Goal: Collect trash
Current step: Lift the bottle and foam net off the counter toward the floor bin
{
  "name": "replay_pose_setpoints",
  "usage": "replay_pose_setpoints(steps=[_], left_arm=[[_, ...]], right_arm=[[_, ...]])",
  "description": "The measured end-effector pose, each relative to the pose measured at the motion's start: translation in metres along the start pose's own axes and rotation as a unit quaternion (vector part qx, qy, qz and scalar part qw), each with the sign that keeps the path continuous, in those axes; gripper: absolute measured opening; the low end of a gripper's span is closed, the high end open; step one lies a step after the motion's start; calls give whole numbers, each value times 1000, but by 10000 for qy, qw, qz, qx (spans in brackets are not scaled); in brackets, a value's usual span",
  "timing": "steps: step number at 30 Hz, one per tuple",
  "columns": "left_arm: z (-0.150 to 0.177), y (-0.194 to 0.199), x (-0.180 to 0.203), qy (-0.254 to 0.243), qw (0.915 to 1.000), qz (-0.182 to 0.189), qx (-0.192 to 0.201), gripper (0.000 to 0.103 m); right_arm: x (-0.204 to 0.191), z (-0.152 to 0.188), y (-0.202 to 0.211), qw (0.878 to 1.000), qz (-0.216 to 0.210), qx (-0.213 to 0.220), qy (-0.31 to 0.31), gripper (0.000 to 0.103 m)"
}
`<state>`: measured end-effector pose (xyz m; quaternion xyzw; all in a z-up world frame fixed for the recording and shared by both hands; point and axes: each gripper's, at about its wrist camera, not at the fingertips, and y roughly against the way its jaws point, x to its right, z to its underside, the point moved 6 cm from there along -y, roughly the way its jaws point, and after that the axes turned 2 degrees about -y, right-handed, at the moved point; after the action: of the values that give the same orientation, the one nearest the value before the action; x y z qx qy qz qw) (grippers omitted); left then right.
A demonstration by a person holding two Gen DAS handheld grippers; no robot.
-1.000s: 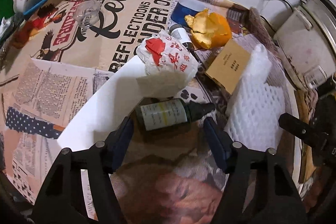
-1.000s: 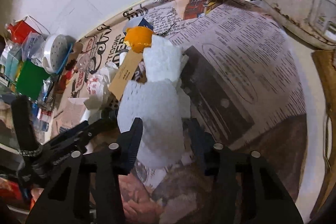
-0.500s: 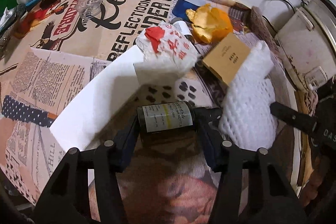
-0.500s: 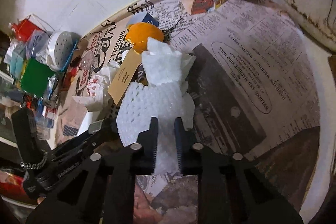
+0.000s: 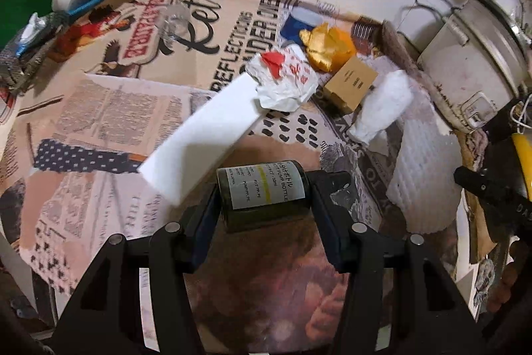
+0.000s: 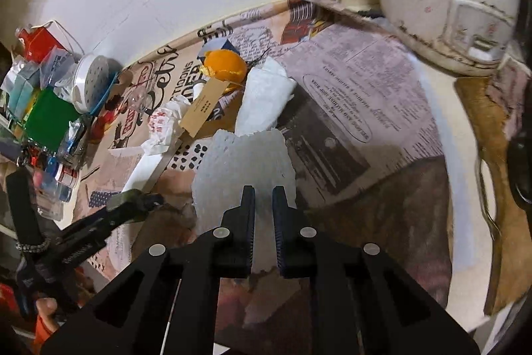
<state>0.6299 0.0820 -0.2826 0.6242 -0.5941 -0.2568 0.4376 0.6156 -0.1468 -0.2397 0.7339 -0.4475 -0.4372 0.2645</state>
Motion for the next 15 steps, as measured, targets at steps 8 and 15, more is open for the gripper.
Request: replay_pose_setpoints(steps=[8,15], left_arm=[[11,55,-11,-558,9971,336,390,55],[35,99,-16,-1079,9913,449,607,55]], right_arm=[[-29,32,39,9974,203,653,-223,10],[-62,65,61,9951,191,925,-290,10]])
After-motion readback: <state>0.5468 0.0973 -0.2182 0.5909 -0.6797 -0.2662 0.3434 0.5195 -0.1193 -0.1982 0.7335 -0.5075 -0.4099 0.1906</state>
